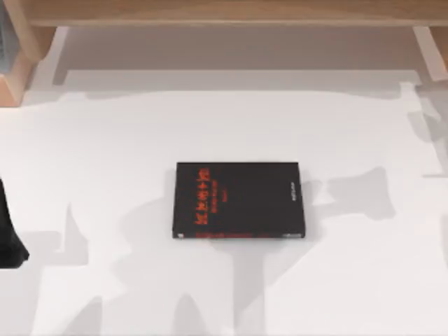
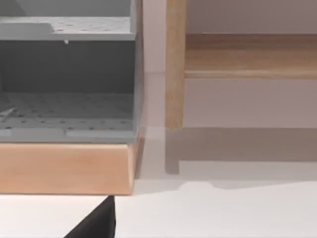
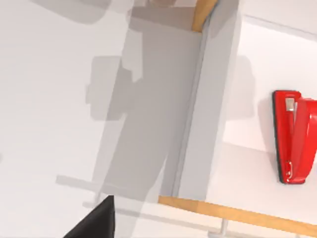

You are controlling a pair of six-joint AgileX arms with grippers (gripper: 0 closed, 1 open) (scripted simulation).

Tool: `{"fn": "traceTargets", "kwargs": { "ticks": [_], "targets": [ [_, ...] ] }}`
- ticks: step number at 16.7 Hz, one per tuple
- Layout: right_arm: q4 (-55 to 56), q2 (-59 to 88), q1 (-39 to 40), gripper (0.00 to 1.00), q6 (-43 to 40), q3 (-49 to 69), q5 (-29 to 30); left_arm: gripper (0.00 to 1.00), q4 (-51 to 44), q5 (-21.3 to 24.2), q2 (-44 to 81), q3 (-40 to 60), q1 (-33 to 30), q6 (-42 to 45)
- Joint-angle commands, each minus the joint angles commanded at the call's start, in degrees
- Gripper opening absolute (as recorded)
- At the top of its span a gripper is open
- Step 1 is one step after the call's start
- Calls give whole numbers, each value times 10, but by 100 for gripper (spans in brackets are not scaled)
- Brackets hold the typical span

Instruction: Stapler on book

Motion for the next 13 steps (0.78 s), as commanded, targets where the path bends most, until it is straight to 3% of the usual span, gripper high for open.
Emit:
{"fn": "traceTargets", "kwargs": {
  "ticks": [7, 13],
  "targets": [
    [-225, 417, -91, 100, -91, 443, 7, 100, 0, 0, 0, 0, 0, 0],
    [-322, 609, -119, 100, -109, 642, 16, 100, 0, 0, 0, 0, 0, 0]
  ]
}}
